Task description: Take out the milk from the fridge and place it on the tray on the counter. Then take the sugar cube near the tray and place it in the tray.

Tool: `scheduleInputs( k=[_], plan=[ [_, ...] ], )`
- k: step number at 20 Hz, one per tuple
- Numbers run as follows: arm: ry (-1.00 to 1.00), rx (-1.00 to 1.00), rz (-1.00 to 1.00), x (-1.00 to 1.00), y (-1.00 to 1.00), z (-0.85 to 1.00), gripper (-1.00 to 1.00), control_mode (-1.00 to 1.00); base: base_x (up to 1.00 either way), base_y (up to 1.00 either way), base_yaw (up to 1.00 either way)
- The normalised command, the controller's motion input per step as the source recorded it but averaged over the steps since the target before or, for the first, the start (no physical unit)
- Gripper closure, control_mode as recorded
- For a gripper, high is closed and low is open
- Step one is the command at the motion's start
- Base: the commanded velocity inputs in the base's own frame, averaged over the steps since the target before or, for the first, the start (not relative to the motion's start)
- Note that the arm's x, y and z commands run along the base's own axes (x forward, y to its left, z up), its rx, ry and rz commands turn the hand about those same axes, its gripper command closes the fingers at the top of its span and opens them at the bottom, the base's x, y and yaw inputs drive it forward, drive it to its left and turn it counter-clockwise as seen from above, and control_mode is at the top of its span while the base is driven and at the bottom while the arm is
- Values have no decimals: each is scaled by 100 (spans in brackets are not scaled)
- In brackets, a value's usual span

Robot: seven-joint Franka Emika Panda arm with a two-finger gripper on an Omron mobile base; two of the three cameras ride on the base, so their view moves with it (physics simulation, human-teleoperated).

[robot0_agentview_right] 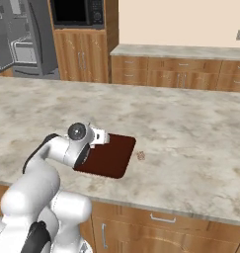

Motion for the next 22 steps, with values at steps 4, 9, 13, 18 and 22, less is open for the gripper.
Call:
scheduleInputs(
  k=[4, 9, 13, 18, 22],
  plan=[
    [0, 0, 0, 17, 0, -36, 100, -100, 0, 0, 0],
    [0, 0, 0, 4, 0, -47, 100, -100, 0, 0, 0],
    [0, 0, 0, 2, 0, -54, 100, -100, 0, 0, 0],
    [0, 0, 0, 5, 0, -60, 100, -100, 0, 0, 0],
    [0, 0, 0, 2, 0, -58, 100, -100, 0, 0, 0]
  ],
)
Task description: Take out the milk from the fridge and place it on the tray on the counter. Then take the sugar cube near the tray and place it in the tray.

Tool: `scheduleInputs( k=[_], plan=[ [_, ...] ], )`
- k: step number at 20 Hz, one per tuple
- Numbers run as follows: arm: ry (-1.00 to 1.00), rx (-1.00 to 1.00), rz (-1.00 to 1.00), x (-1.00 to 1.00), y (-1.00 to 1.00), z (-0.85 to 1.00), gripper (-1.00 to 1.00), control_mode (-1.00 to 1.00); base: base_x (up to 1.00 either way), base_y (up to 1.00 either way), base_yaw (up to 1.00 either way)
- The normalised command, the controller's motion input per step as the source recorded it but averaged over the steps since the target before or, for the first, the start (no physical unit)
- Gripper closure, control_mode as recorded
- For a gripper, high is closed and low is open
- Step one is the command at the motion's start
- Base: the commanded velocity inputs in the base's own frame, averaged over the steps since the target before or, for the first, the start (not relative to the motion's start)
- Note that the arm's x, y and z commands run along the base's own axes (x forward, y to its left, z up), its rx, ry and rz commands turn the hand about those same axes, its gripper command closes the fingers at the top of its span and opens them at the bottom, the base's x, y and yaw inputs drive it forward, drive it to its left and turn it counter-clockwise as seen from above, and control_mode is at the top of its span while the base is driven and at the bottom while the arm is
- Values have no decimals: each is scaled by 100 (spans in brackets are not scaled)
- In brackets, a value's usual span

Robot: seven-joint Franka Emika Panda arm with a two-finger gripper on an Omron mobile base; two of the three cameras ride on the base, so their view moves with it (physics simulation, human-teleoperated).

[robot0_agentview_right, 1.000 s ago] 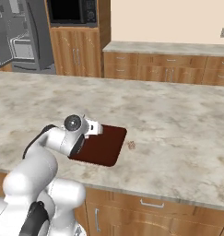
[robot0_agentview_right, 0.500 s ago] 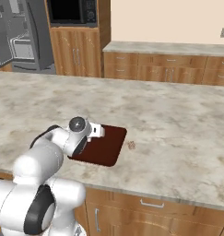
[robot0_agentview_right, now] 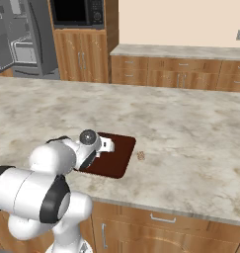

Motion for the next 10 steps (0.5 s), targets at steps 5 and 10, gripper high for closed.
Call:
scheduleInputs(
  k=[5, 10],
  plan=[
    [0, 0, 0, 1, 0, -57, 100, -100, 0, 0, 0],
    [0, 0, 0, 0, 0, -56, 100, -100, 0, 0, 0]
  ],
)
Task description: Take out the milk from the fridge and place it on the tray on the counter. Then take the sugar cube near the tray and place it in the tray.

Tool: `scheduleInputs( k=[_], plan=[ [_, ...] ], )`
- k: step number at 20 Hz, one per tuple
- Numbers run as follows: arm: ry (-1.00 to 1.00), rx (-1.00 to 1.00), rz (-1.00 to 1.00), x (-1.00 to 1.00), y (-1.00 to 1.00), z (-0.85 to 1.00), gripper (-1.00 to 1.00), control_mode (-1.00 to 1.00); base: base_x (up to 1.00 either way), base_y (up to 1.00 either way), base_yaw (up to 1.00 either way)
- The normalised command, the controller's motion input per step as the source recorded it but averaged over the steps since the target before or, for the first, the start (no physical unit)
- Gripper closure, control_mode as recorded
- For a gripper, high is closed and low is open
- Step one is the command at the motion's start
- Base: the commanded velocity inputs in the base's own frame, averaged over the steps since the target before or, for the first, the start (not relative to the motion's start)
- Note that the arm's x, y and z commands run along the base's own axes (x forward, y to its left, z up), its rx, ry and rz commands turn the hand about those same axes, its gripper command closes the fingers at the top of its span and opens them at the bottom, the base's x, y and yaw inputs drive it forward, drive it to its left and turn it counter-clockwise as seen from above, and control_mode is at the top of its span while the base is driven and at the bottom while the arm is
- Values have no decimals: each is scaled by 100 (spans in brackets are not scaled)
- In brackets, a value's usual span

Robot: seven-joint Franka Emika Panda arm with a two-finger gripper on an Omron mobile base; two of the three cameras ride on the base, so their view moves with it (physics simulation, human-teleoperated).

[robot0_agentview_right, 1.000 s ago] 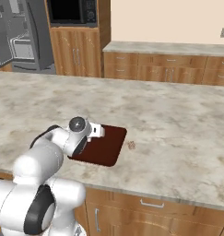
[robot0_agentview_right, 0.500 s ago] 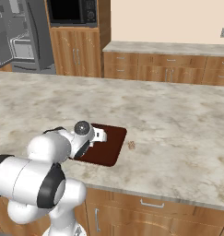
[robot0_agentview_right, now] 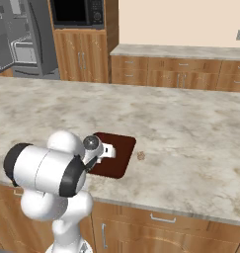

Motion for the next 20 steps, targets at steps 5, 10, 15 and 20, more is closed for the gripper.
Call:
scheduleInputs(
  k=[5, 10, 15, 20],
  plan=[
    [0, 0, 0, 0, 0, -55, -100, -100, 0, 0, 0],
    [-3, 1, 1, -24, -4, -10, -100, -100, 0, 0, 0],
    [-14, 4, 1, -60, -14, 77, -100, -100, 0, 0, 0],
    [-2, 0, 2, -55, -2, 58, -100, -100, 0, 0, 0]
  ],
)
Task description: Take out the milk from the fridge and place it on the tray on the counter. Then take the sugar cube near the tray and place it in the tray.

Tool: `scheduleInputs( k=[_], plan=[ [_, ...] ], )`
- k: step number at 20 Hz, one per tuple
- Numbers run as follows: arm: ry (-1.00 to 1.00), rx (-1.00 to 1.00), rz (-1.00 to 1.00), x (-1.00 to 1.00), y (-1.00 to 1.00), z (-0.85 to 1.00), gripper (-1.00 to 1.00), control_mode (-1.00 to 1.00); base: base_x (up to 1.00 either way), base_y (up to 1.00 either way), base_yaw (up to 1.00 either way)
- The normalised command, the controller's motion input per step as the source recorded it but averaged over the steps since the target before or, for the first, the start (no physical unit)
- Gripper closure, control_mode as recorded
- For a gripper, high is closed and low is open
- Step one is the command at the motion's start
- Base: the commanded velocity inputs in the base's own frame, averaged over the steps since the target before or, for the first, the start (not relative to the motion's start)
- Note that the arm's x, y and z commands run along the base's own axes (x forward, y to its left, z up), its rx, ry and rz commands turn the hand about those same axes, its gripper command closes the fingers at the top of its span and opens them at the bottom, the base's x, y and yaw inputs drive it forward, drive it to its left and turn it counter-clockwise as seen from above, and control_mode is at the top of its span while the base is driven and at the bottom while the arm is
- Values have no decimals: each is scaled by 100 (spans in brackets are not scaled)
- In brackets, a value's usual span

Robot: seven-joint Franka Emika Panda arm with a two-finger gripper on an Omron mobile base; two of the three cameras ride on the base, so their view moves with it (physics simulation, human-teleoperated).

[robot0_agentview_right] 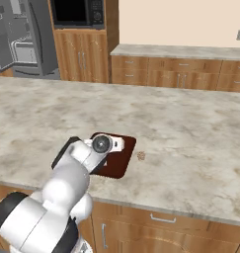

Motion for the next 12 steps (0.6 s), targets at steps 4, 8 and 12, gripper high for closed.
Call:
scheduleInputs(
  k=[4, 8, 12],
  plan=[
    [6, 0, -1, -38, -9, 89, -100, -100, 0, 0, 0],
    [20, 0, -25, -7, -26, 17, -100, -100, 0, 0, 0],
    [27, 1, -28, -1, -50, 0, -100, -100, 0, 0, 0]
  ],
)
